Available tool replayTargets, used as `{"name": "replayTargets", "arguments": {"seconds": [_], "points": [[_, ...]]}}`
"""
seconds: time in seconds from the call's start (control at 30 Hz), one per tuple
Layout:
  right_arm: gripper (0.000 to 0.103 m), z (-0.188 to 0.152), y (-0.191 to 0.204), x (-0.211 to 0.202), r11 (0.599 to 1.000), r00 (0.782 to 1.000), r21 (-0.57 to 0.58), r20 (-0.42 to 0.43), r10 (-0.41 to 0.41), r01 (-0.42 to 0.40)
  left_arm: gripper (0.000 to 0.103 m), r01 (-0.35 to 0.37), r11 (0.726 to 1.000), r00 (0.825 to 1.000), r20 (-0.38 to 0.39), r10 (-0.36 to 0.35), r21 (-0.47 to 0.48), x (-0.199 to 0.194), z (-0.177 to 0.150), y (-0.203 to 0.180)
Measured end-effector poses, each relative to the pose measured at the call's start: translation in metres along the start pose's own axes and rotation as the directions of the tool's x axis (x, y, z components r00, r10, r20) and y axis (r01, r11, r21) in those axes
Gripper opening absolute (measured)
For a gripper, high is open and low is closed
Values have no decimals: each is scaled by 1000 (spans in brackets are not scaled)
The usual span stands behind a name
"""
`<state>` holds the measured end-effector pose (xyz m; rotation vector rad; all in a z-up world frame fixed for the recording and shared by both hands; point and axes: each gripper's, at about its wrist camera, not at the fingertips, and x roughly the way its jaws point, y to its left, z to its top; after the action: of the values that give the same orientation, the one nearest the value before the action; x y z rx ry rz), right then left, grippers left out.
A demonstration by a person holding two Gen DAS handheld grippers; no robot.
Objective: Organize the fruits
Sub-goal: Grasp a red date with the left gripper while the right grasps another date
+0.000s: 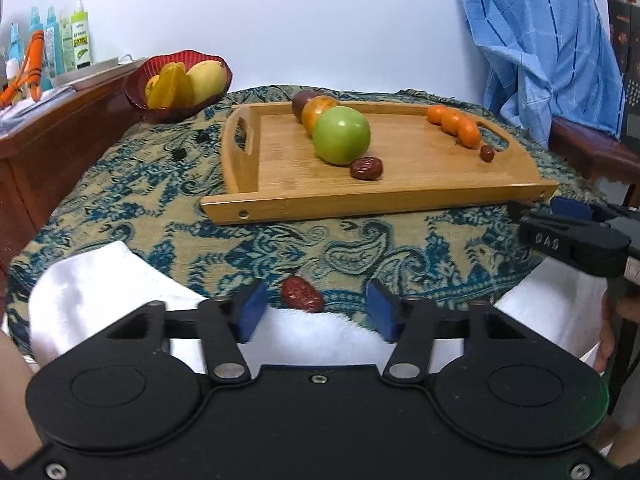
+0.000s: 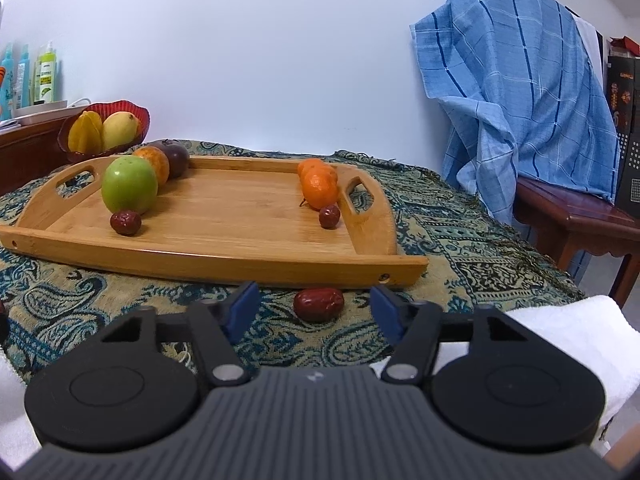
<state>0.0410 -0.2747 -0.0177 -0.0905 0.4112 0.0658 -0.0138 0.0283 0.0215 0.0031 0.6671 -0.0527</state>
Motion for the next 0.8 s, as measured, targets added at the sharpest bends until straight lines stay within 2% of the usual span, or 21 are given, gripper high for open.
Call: {"name": "replayTargets", "arguments": {"seconds": [0.1, 0.17, 0.3, 0.8], "points": [[53, 0, -1, 1, 1000, 1000, 7, -2, -8, 8, 35, -14, 1000, 1000, -4, 14, 5, 0, -2, 3], [50, 1, -1, 2, 1000, 1000, 11, -11, -4, 4, 32, -21, 1000, 1000, -10, 21, 9, 1, -3, 4], [46, 0, 0, 4, 1000, 1000, 7, -25, 1, -1, 29, -23, 1000, 1000, -16, 23, 7, 5, -3, 6], [44, -1, 1, 8, 1000, 998, 11, -53, 13, -12, 25, -10, 1000, 999, -41, 10, -12, 23, -2, 8]]}}
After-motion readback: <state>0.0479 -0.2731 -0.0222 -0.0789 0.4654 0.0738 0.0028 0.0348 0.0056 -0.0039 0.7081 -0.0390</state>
